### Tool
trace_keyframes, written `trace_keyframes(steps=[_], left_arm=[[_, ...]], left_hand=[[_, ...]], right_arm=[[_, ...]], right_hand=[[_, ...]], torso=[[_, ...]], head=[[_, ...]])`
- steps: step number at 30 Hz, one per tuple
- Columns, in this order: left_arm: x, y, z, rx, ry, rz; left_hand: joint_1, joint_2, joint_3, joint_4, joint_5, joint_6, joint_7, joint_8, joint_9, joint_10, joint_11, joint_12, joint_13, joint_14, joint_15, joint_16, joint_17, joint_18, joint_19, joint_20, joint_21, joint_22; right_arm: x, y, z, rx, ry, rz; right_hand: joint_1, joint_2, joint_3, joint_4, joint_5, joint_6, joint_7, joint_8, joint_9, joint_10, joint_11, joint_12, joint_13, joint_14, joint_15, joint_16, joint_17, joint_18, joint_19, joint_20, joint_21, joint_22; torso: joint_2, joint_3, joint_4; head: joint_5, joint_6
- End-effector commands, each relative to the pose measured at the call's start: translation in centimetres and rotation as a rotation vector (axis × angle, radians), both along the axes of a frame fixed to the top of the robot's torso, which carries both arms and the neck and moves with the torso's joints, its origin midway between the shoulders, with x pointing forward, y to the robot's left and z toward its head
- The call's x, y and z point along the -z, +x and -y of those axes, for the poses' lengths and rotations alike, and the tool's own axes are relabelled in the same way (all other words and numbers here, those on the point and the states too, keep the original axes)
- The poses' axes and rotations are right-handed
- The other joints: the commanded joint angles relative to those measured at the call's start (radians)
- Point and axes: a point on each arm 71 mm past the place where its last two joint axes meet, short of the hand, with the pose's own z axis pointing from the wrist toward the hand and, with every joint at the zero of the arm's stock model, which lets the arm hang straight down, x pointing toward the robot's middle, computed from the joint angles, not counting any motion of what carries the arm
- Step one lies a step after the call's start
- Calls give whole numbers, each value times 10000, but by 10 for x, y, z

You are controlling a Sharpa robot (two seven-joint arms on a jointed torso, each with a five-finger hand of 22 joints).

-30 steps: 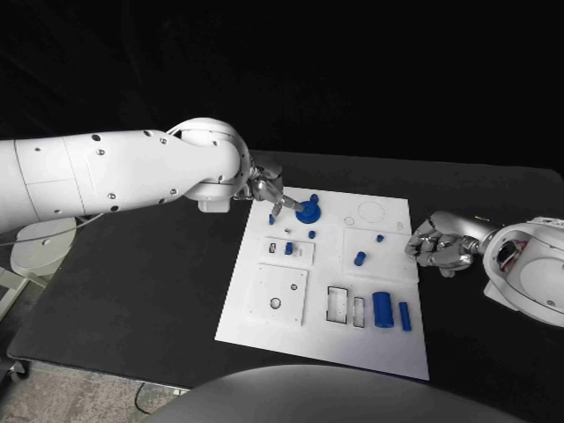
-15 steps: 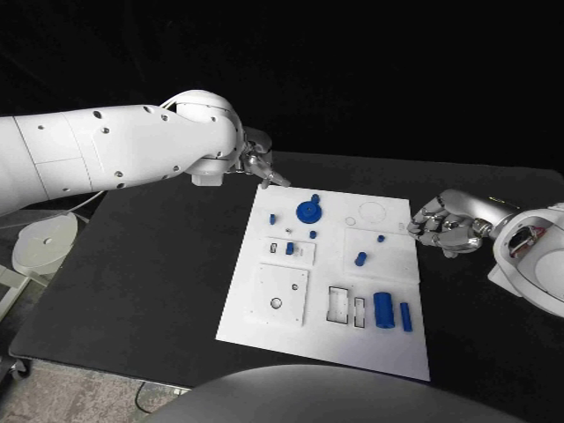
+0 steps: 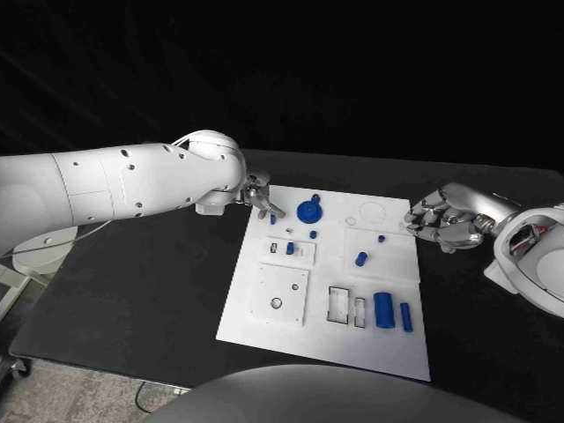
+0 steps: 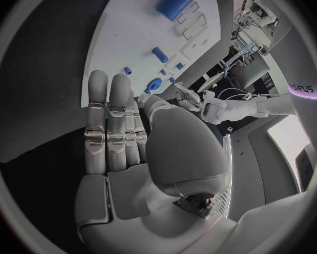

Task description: Assemble the parts on the task board

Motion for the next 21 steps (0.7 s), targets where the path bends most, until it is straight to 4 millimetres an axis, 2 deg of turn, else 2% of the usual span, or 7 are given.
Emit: trace_keyframes(steps=[1, 2, 3, 8, 14, 17, 21], left_arm=[[3, -1, 3, 74, -170, -181], [4, -2, 4, 62, -190, -176], [5, -1, 4, 51, -205, -170], [6, 0, 5, -5, -254, -107], [7, 1, 4, -20, -179, -29], [7, 1, 4, -10, -127, -8], [7, 2, 3, -3, -46, -4]], left_hand=[[-7, 40, -58, 59, 39, 73, -44, 19, -29, 463, -10, -3, 2044, 1032, -53, 24, 2629, -150, 1055, -28, 23, 2634], [-8, 40, -59, 60, 38, 73, -44, 18, -30, 463, -10, -3, 2044, 1032, -53, 24, 2629, -150, 1055, -28, 23, 2634], [-8, 40, -59, 60, 38, 73, -44, 18, -30, 463, -10, -3, 2044, 1032, -53, 24, 2629, -150, 1055, -28, 23, 2634], [1, 63, -80, 84, 92, 108, -52, -8, -57, 422, -14, -65, 2009, 1032, -58, 24, 2629, -150, 1055, -33, 23, 2634], [126, 99, -102, 65, 516, 160, -58, -125, -148, 373, -21, -130, 1973, 1023, -66, -48, 2606, -150, 1055, -42, 23, 2634], [201, 108, -98, 41, 830, 189, -64, -177, -184, 372, -26, -129, 1973, 1021, -70, -60, 2603, -150, 1055, -47, 23, 2634], [264, 119, -83, 14, 1019, 225, -72, -201, -200, 363, -33, -142, 1965, 1016, -75, -93, 2592, -150, 1055, -50, 23, 2634]], right_arm=[[-2, 1, 0, 76, 710, 108], [-2, 1, 0, 87, 767, 80], [-2, 1, 0, 92, 807, 55], [-1, 1, 1, 90, 866, -60], [0, 1, 1, 73, 811, -212], [1, 1, 2, 74, 775, -277], [3, 1, 2, 74, 714, -380]], right_hand=[[2, -125, -58, -132, -94, -17, -42, -53, -13, -262, -66, 737, 616, 151, -35, 120, 34, 95, 138, -40, 85, 39], [-9, -72, -77, -153, -109, -7, -69, -79, -29, -765, -50, 1521, 1327, 172, -78, 216, 66, 66, 202, -49, 114, 98], [-31, -97, -103, -153, -156, -6, -59, -89, -33, -960, -69, 1792, 1575, 153, -40, 241, 72, 87, 199, -71, 110, 119], [-176, -39, -142, -12, -263, 66, -54, -59, -17, -1116, -79, 2309, 1978, 128, -20, 307, 83, 100, 173, -68, 90, 169], [-309, 73, -131, 154, -145, 83, -51, -54, -12, -1218, -64, 2462, 2100, 109, -1, 334, 85, 98, 133, -55, 62, 190], [-318, 87, -125, 171, -122, 82, -50, -54, -12, -1231, -62, 2469, 2106, 104, 1, 335, 85, 98, 126, -53, 58, 192], [-339, 114, -113, 209, -86, 95, -51, -48, -7, -1266, -49, 2469, 2108, 92, 9, 337, 84, 97, 110, -47, 46, 197]], torso=[[-2, 4, -9], [-5, 4, -9], [-6, 5, -6], [-3, 6, -12], [-9, 10, -4], [-12, 7, 4], [-11, 6, -2]], head=[[5, 2], [5, 2], [4, 2], [-2, 2], [5, 2], [-11, 2], [-13, 2]])
